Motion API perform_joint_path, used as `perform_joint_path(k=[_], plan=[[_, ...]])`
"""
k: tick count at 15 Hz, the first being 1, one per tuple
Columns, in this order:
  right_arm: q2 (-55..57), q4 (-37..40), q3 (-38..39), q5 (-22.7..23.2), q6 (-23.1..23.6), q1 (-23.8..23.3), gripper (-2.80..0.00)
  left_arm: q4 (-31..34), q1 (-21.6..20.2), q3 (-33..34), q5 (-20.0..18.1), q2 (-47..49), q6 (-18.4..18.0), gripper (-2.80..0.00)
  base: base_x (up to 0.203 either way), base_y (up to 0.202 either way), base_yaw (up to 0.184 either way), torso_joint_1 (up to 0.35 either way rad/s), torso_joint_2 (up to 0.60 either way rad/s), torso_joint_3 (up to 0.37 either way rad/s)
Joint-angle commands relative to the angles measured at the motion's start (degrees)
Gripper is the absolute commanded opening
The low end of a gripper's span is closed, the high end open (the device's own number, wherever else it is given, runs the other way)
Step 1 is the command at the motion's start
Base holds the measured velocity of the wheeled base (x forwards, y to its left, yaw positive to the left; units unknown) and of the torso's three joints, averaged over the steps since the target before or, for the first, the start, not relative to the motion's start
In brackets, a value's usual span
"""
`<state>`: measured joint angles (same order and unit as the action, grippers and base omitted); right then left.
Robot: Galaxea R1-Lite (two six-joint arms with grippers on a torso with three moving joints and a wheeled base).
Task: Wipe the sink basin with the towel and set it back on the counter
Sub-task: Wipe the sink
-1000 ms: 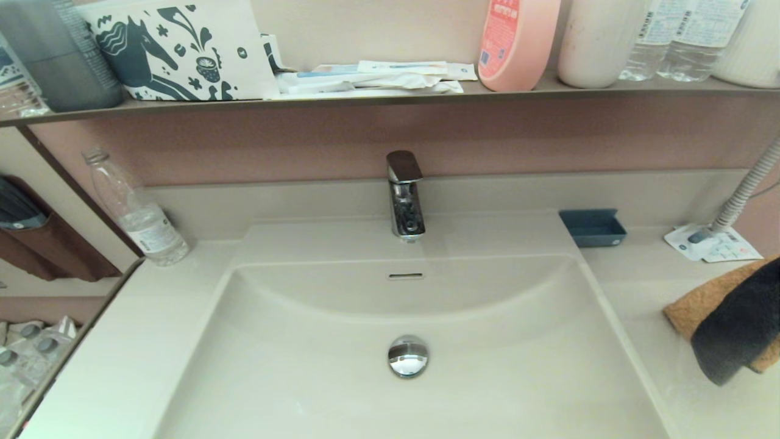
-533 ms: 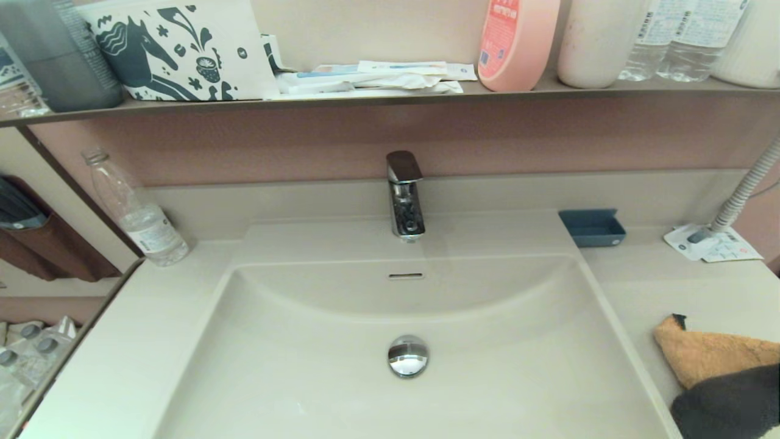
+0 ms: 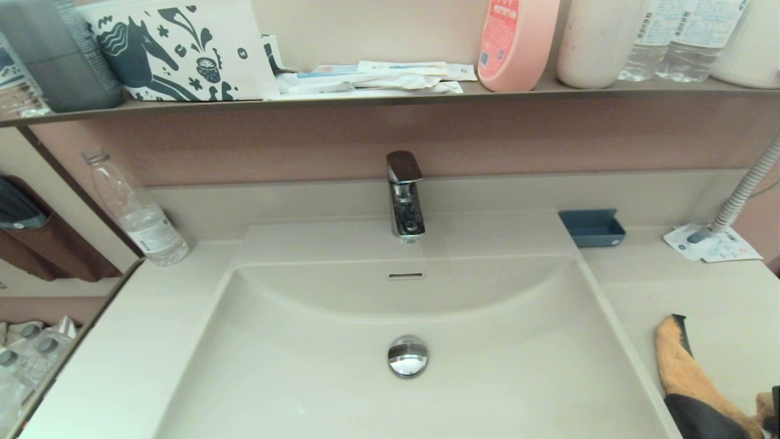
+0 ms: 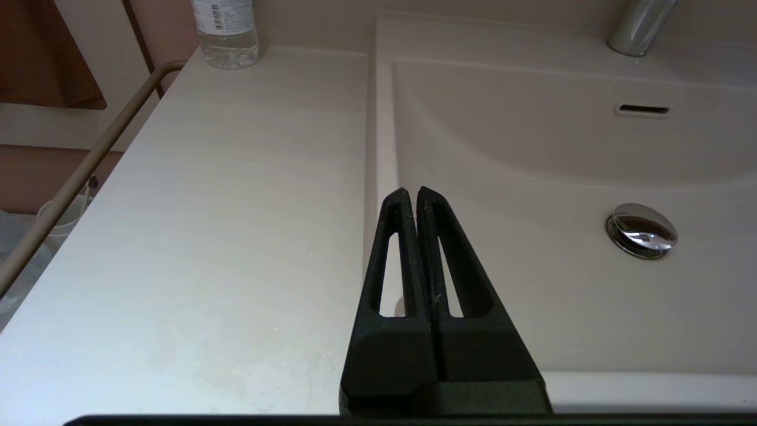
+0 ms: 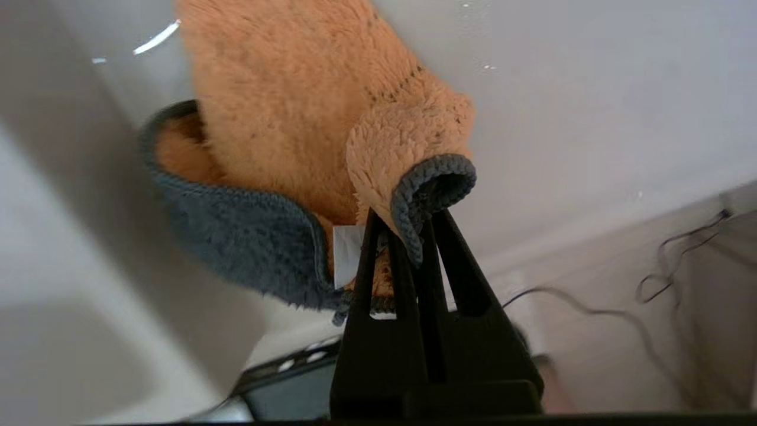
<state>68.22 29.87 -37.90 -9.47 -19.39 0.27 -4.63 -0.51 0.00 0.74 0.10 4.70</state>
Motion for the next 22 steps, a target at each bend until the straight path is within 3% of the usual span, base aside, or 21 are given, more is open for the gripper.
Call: perform_joint_path(k=[1,5,8,14,18,22], plan=[[-0.24,-6.57,5.46,-1.22,1.35,0.07,-2.80,-0.03,-0.02,0.00,0.05,-0.01,0.04,-2.80,0.000,0.000,0.000,0.000,0.00,0.000],[3.39,-20.42,12.97,-1.02,2.69,0.23,-2.80,-0.03,-0.02,0.00,0.05,0.06,0.04,-2.80,0.000,0.000,0.000,0.000,0.00,0.000],[4.06,-24.31,15.88,11.42,2.96,0.80,-2.80,-0.03,-0.02,0.00,0.05,-0.01,0.04,-2.80,0.000,0.000,0.000,0.000,0.00,0.000],[17.52,-24.98,16.76,21.27,5.98,0.61,-2.80,-0.03,-0.02,0.00,0.05,0.06,0.04,-2.80,0.000,0.000,0.000,0.000,0.00,0.000],[23.33,-35.32,16.79,22.90,7.31,-0.40,-2.80,-0.03,-0.02,0.00,0.05,0.08,0.04,-2.80,0.000,0.000,0.000,0.000,0.00,0.000],[23.76,-40.21,16.35,22.44,15.35,-8.29,-2.80,-0.03,-0.02,0.00,0.05,0.00,0.04,-2.80,0.000,0.000,0.000,0.000,0.00,0.000]])
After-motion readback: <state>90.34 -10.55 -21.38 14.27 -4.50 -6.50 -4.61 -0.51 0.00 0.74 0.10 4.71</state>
